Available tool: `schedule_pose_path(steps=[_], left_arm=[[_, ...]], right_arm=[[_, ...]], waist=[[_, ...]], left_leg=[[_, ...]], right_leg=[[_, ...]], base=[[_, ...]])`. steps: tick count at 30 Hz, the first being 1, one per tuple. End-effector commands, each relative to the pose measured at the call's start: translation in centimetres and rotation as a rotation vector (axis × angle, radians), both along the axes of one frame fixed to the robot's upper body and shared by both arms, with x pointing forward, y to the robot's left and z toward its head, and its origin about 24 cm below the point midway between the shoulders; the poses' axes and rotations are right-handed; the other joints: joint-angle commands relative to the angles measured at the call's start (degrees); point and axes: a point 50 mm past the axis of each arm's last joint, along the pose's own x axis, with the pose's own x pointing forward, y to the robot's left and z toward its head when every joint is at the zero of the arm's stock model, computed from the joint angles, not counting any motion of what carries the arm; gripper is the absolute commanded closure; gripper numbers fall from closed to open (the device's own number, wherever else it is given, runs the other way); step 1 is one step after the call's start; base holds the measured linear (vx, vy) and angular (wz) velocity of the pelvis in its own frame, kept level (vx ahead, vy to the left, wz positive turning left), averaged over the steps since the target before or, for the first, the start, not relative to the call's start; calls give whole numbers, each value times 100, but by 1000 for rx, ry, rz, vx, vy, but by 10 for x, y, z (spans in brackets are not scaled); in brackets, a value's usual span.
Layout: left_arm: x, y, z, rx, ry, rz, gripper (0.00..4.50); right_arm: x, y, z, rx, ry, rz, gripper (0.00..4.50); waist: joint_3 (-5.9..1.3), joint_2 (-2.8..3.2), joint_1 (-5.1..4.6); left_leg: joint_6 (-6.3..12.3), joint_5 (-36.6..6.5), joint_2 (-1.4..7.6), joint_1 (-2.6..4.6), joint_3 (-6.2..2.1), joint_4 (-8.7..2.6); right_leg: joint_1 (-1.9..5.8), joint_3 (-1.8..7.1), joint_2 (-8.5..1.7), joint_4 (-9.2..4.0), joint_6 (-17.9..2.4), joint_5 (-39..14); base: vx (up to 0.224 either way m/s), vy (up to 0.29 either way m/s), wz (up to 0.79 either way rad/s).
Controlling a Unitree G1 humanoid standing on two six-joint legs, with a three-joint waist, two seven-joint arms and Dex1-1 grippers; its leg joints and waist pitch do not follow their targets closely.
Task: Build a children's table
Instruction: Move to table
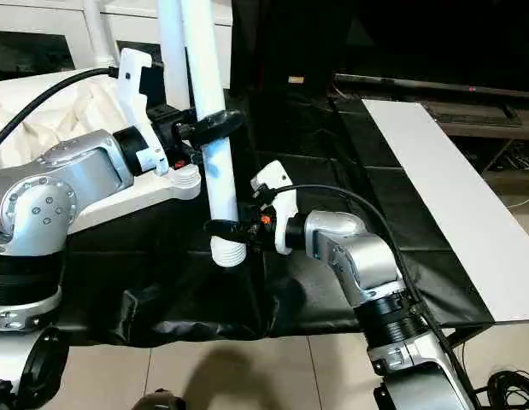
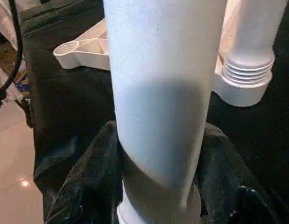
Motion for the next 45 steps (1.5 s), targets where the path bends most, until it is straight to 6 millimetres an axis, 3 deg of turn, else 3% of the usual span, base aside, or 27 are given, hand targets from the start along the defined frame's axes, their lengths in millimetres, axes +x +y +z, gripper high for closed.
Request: schedule_pose_path(steps=[1, 2, 3, 7, 9, 17, 18, 27, 37, 39, 42, 44, 45], left_arm=[[-9, -12, 7, 6, -40, -99, 277], [-9, -12, 6, 12, -40, -99, 277], [-9, -12, 6, 14, -40, -99, 277], [-9, -11, 5, 24, -44, -99, 277], [-9, -11, 5, 28, -46, -99, 277], [-10, -10, 5, 38, -53, -111, 277], [-11, -10, 5, 38, -54, -112, 277], [-12, -11, 5, 38, -54, -123, 277], [-8, -7, 4, 50, -46, -69, 277], [-4, -4, 1, 1, 15, -44, 207], [-3, 3, -4, 42, 10, 7, 186], [-4, 5, -5, 31, 12, 17, 173], [-6, 9, -6, 9, 24, 35, 165]], right_arm=[[0, -4, 0, -20, 2, 8, 263], [2, -4, 0, -32, -17, -11, 263], [2, -4, 0, -31, -18, -17, 208], [3, -4, 0, -37, -18, -14, 187], [3, -4, -1, -44, -22, -16, 151], [0, -4, -1, -37, -13, 12, 148], [0, -4, -1, -35, -11, 16, 176], [-3, -5, -3, -29, 4, 38, 249], [-3, -6, -3, -17, -3, 18, 262], [-1, -9, 1, 5, -15, -25, 262], [3, -18, 8, 29, -53, -119, 263], [3, -23, 10, 41, -56, -147, 263], [3, -35, 14, 51, -68, -222, 263]], waist=[[-400, 43, -33], [-397, 44, -31], [-398, 40, -35], [-401, 41, -32], [-397, 46, -36], [-401, 51, -35], [-398, 50, -37], [-399, 47, -36], [-402, 47, -34], [-400, 49, -36], [-397, 25, -26], [-399, 40, -16], [-400, 61, -18]], left_leg=[[-392, -874, 321, 169, -118, -430], [-395, -868, 322, 167, -120, -433], [-398, -859, 315, 161, -117, -431], [-380, -812, 322, 169, -115, -426], [-394, -846, 320, 164, -117, -432], [-404, -877, 320, 168, -118, -429], [-403, -881, 320, 167, -118, -432], [-381, -873, 325, 169, -118, -429], [-375, -846, 319, 168, -116, -425], [-384, -882, 321, 170, -116, -428], [-399, -879, 320, 169, -115, -430], [-408, -858, 313, 176, -111, -429], [-422, -866, 318, 172, -122, -434]], right_leg=[[218, 292, -418, -378, -982, -449], [216, 291, -419, -376, -978, -451], [220, 291, -418, -377, -982, -449], [214, 291, -421, -373, -1017, -408], [217, 287, -416, -370, -1023, -418], [216, 291, -417, -374, -1000, -449], [215, 290, -416, -375, -1003, -448], [217, 290, -419, -371, -1032, -437], [220, 289, -417, -369, -1040, -397], [217, 287, -416, -371, -1036, -435], [217, 294, -422, -381, -1012, -487], [213, 293, -418, -386, -986, -523], [215, 287, -416, -374, -985, -511]], base=[[0, 0, 0], [0, 0, 0], [0, 0, 0], [0, 0, 0], [0, 0, 0], [0, 0, 0], [0, 0, 0], [0, 0, 0], [0, 0, 0], [0, 0, 0], [0, 0, 0], [0, 0, 0], [0, 0, 0]])
